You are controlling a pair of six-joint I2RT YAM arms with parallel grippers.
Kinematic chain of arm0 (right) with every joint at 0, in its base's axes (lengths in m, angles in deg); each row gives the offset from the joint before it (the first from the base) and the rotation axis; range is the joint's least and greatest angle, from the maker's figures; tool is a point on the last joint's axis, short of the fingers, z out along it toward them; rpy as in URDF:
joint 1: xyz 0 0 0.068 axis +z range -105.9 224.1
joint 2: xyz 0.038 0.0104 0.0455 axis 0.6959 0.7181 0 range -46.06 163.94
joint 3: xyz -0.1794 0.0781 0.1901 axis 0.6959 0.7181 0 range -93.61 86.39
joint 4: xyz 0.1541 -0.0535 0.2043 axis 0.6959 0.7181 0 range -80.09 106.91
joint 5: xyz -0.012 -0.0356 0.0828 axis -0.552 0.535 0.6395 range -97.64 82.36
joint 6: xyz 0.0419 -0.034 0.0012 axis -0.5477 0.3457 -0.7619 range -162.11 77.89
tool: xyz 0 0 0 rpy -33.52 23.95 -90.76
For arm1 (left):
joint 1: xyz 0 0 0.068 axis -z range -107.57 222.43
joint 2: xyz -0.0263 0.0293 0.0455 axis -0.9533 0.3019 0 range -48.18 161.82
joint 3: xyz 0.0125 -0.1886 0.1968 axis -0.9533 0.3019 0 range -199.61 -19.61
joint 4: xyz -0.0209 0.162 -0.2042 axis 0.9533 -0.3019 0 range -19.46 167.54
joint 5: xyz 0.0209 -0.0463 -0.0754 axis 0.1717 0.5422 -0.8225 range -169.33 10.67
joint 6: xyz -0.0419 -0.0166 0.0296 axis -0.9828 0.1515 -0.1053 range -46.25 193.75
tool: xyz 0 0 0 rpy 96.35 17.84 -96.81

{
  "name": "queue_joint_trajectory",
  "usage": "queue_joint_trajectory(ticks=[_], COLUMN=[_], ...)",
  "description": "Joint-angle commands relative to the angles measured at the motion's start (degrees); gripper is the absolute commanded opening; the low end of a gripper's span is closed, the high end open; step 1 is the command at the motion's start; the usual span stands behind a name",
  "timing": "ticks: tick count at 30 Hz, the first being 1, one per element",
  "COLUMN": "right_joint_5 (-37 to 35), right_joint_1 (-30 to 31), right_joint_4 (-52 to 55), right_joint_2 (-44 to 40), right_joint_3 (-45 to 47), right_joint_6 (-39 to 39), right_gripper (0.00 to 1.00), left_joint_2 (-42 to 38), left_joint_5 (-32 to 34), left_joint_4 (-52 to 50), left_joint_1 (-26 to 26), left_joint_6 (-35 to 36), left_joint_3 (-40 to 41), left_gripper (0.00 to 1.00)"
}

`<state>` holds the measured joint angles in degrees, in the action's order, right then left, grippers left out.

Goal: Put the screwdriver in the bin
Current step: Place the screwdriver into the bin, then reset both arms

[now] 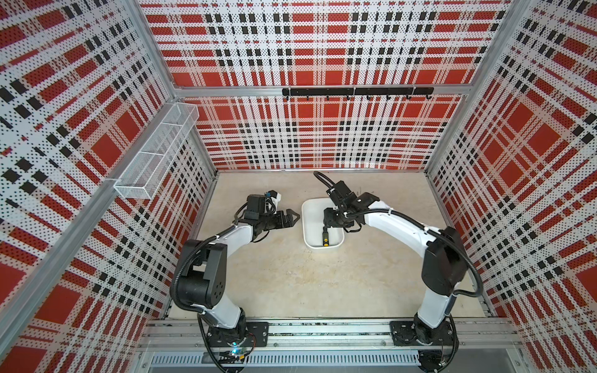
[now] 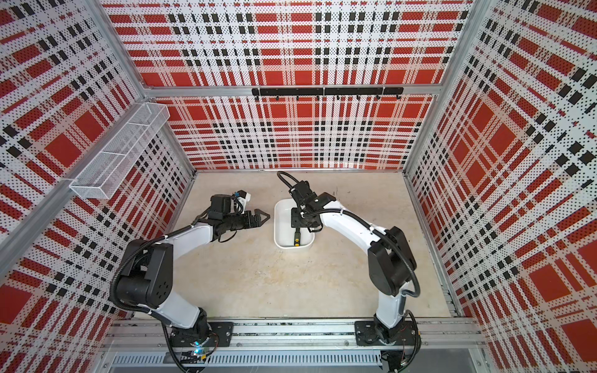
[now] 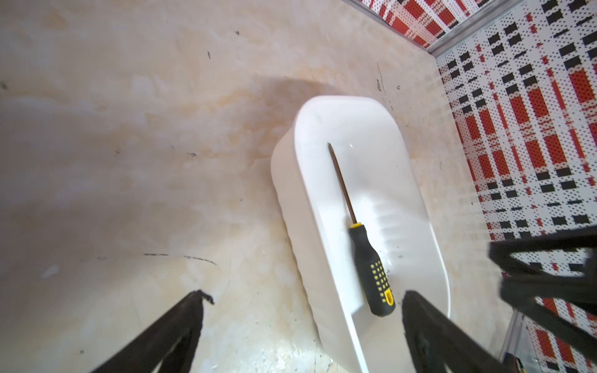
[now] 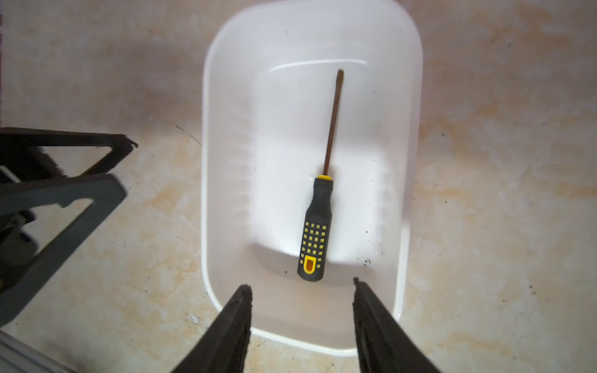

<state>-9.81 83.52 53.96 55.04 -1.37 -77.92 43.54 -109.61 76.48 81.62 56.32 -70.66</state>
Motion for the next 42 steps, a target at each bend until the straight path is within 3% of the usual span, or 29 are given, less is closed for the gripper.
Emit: queue_joint_trajectory(ticks=[1, 8, 13, 16, 18, 20, 26, 34, 38, 42], right_joint_5=[-4.1, -15.9, -18.3, -24.4, -26.9, -28.6, -27.1, -22.6, -20.2, -16.1], right_joint_1=[-0.9, -2.6, -6.7, -7.9, -8.4, -9.0, -13.9, -20.1, -23.8, -28.5], right_joint_4=[0.6, -5.0, -16.3, -25.8, -32.1, -37.3, -47.6, -72.6, -82.2, -91.0], right_joint_2=[-4.9, -15.6, -24.9, -31.2, -34.5, -37.2, -39.5, -37.9, -35.1, -30.3], right_joint_3=[2.5, 11.5, 23.3, 32.3, 37.8, 42.9, 52.7, 66.1, 69.7, 72.3], right_joint_6=[6.9, 15.3, 20.7, 24.8, 28.2, 30.3, 31.6, 35.1, 36.4, 35.7], right_gripper=[0.53, 0.51, 0.48, 0.49, 0.5, 0.6, 0.64, 0.64, 0.65, 0.65], left_joint_2=[-3.3, -10.1, -15.9, -18.8, -20.2, -21.1, -24.6, -32.0, -32.7, -30.8], left_joint_5=[5.4, 16.2, 20.3, 21.0, 21.7, 22.7, 30.5, 37.1, 36.1, 33.9], left_joint_4=[-1.8, 1.0, 7.5, 12.6, 15.2, 17.2, 24.2, 46.9, 58.3, 63.4], left_joint_1=[-0.9, -2.8, -4.6, -5.7, -6.4, -7.2, -8.5, -9.4, -11.4, -13.8], left_joint_6=[1.6, 2.3, 2.7, 2.9, 2.9, 3.1, 5.3, 12.9, 14.3, 13.9], left_joint_3=[0.5, 3.8, 8.9, 12.8, 14.9, 16.4, 21.8, 37.8, 44.2, 46.5], left_gripper=[0.98, 0.98, 0.98, 0.98, 0.98, 0.98, 0.98, 0.98, 0.98, 0.98])
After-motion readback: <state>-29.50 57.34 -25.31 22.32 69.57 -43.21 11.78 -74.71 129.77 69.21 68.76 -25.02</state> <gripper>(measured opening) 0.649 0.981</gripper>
